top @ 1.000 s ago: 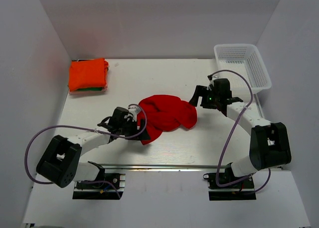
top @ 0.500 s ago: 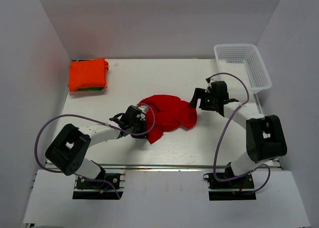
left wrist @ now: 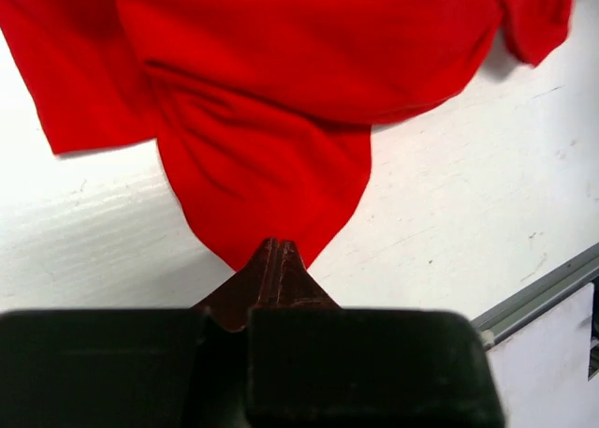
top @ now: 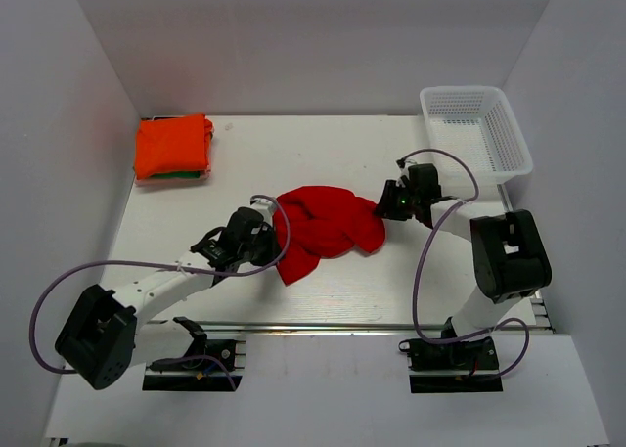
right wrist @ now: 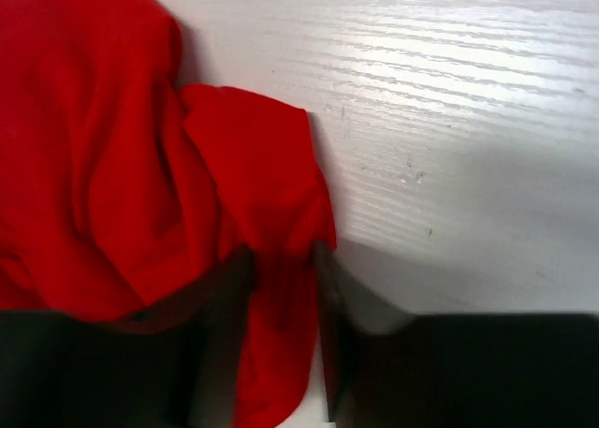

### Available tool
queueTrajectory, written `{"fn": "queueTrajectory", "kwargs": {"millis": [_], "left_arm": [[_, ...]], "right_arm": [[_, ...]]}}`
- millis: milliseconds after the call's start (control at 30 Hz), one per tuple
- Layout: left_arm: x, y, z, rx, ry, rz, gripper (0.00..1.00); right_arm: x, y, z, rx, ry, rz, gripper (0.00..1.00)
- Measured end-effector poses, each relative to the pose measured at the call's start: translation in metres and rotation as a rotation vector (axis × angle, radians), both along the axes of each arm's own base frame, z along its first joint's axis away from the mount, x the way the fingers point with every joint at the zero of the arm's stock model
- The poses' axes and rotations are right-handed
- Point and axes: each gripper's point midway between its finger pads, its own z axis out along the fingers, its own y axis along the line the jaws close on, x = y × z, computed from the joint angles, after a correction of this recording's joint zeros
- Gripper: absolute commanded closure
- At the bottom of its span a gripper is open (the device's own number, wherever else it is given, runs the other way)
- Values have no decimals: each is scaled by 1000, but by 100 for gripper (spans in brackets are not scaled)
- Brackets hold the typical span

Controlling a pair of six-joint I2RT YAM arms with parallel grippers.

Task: Fold and stack the t-shirts
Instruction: Flatten out the tshirt

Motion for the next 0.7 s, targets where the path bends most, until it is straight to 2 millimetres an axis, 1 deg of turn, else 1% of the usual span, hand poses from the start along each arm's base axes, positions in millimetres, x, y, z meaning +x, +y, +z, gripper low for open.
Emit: {"fn": "queueTrajectory", "kwargs": {"millis": [33, 67, 200, 367, 400, 433, 467, 500, 533, 567, 633, 700], "left_arm": [[1, 0, 4, -7, -14, 2, 100], [2, 0, 7, -11, -23, 4, 100], [4, 2, 10, -5, -42, 10, 100], [3, 4, 3, 24, -20, 0, 100], [3, 4, 1, 33, -11, -2, 92], [2, 4, -3, 46, -1, -8, 57], [2, 4, -6, 60, 9, -18, 42], [1, 3, -10, 68, 23, -32, 32], [-1, 2, -14, 73, 41, -44, 13], [-3, 2, -19, 85, 55, -58, 8], [-9, 1, -32, 106, 99, -82, 1], [-17, 0, -44, 133, 140, -101, 1]], "right_arm": [[-1, 1, -2, 4, 7, 1, 95], [-1, 2, -5, 1, 12, 8, 100], [-4, 6, -11, 7, 32, 11, 100], [-2, 7, -2, 14, 6, 13, 100], [-1, 7, 1, 16, -2, 13, 100], [0, 8, 5, 19, -12, 14, 100], [1, 8, 9, 23, -24, 14, 100], [1, 9, 12, 26, -32, 15, 100], [2, 9, 15, 29, -38, 17, 100], [2, 10, 16, 32, -42, 19, 100], [2, 10, 17, 34, -44, 19, 100], [1, 10, 17, 35, -43, 21, 100]]}}
